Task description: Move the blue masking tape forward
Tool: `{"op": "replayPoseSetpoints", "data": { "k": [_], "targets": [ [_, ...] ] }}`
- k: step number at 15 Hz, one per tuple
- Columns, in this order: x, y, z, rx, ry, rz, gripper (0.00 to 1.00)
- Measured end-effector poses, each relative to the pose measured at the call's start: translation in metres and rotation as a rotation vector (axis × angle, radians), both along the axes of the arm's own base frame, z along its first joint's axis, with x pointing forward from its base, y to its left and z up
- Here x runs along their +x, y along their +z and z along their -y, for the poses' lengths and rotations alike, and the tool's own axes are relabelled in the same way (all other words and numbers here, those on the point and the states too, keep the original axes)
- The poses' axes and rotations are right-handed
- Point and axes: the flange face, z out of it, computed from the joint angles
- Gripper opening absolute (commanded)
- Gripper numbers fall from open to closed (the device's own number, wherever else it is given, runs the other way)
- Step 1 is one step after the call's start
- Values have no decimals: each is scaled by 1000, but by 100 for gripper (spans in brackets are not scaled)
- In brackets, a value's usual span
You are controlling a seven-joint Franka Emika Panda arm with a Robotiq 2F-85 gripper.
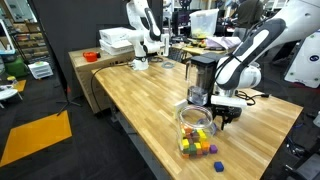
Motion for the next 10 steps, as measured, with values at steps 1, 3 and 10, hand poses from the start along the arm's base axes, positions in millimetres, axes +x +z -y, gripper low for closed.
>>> {"op": "replayPoseSetpoints", "data": {
  "k": [1,3,10],
  "targets": [
    [0,0,0,0,-1,0,17],
    [0,0,0,0,-1,1,3],
    [6,11,-1,5,-3,23,4]
  ]
}}
